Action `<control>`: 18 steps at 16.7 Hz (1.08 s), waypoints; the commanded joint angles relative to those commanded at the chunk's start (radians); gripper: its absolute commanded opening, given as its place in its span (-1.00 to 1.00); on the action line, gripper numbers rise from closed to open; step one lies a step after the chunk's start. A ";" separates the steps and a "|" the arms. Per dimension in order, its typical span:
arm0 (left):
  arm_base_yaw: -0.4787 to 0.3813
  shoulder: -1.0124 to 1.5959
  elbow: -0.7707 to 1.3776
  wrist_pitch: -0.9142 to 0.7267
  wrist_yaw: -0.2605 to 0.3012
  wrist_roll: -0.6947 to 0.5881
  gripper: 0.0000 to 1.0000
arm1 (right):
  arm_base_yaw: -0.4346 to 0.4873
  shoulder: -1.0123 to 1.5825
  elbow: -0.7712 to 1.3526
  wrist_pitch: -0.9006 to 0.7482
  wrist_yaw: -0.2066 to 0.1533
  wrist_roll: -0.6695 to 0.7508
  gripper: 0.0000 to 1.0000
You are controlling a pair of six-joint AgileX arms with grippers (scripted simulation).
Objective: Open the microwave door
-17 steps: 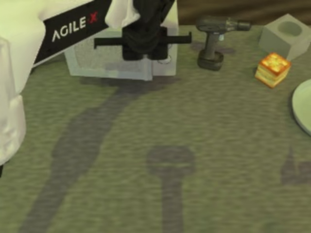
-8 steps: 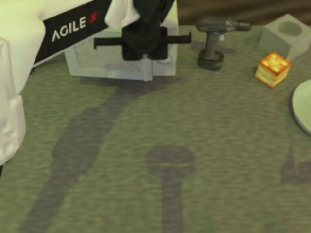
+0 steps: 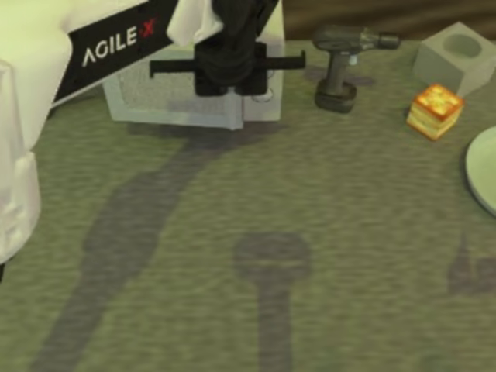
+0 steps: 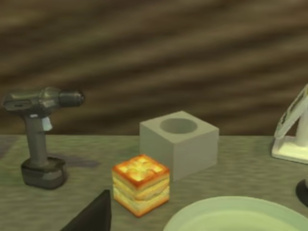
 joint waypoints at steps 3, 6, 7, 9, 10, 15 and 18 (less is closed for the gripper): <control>-0.007 0.006 -0.002 0.001 0.006 -0.004 -1.00 | 0.000 0.000 0.000 0.000 0.000 0.000 1.00; -0.003 -0.016 -0.032 0.019 0.013 0.016 -1.00 | 0.000 0.000 0.000 0.000 0.000 0.000 1.00; -0.002 -0.028 -0.056 0.028 0.018 0.031 -1.00 | 0.000 0.000 0.000 0.000 0.000 0.000 1.00; 0.003 -0.055 -0.110 0.049 0.031 0.063 -1.00 | 0.000 0.000 0.000 0.000 0.000 0.000 1.00; 0.005 -0.070 -0.129 0.061 0.037 0.077 -1.00 | 0.000 0.000 0.000 0.000 0.000 0.000 1.00; 0.007 -0.091 -0.146 0.079 0.043 0.091 -1.00 | 0.000 0.000 0.000 0.000 0.000 0.000 1.00; 0.007 -0.091 -0.146 0.079 0.043 0.091 -1.00 | 0.000 0.000 0.000 0.000 0.000 0.000 1.00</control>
